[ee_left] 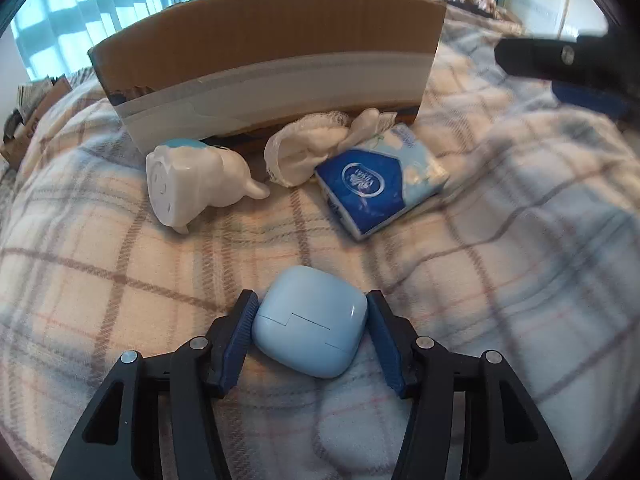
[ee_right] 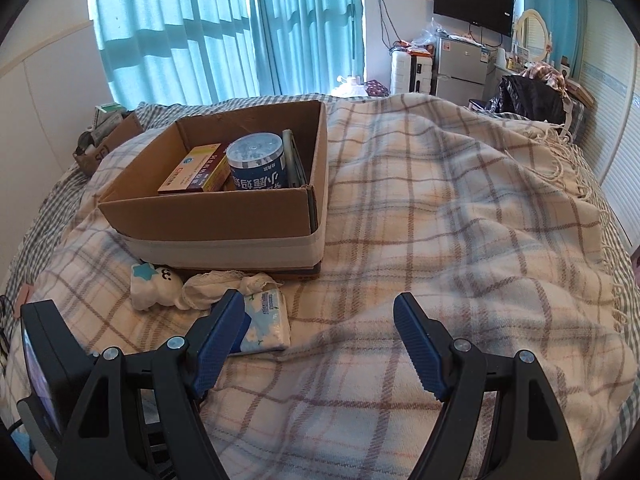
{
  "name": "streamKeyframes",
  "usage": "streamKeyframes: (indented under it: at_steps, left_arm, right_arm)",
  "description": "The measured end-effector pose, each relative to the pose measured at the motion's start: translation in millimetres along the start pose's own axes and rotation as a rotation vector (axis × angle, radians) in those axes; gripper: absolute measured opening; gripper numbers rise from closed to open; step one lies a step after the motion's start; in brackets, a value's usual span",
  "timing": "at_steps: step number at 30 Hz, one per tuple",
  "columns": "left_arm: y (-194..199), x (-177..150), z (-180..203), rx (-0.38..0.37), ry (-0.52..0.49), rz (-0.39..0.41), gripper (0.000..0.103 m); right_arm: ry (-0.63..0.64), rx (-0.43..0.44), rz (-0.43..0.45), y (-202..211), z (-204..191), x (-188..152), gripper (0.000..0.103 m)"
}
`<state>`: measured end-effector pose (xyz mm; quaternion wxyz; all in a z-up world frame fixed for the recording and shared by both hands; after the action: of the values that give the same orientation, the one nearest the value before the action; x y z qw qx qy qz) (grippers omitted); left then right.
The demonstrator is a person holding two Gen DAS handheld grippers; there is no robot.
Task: Organize objects
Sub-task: 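Grasp the light-blue earbud case with the left tool, then grasp the blue tissue pack with the right tool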
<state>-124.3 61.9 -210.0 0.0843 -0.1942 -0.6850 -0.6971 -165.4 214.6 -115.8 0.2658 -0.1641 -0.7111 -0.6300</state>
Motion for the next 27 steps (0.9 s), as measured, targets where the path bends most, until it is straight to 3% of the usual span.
streamKeyframes:
  at_steps: [5, 11, 15, 18, 21, 27]
  left_arm:
    - [29, 2, -10, -0.026, 0.053, 0.080, 0.056]
    - [75, 22, -51, -0.071, 0.167, 0.206, 0.056]
    - [88, 32, -75, -0.034, 0.193, 0.239, 0.056]
    - [85, 37, -80, 0.002, 0.181, 0.257, 0.056]
    - [82, 45, -81, 0.005, 0.162, 0.262, 0.056]
    - [69, 39, -84, 0.017, 0.161, 0.279, 0.056]
  right_arm:
    - [-0.030, 0.008, -0.003, 0, 7, -1, 0.077]
    - [-0.013, 0.024, -0.006, -1, 4, -2, 0.077]
    - [0.006, 0.016, -0.021, -4, 0, 0, 0.077]
    - [0.045, 0.005, -0.041, -8, -10, 4, 0.077]
    - [0.082, 0.005, -0.056, -15, -22, 13, 0.089]
    - [0.161, 0.032, -0.163, -56, -52, 19, 0.091]
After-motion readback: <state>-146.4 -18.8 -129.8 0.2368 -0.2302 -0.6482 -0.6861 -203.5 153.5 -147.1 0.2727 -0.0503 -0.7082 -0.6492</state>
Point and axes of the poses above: each gripper's, at about its wrist camera, not at the fingertips, and y roughly against the way its jaws point, z to its right, x to its top, the point moved 2 cm from there along -y, roughly the way its jaws point, and after that the axes turned 6 degrees about -z, right-handed, at the moved point
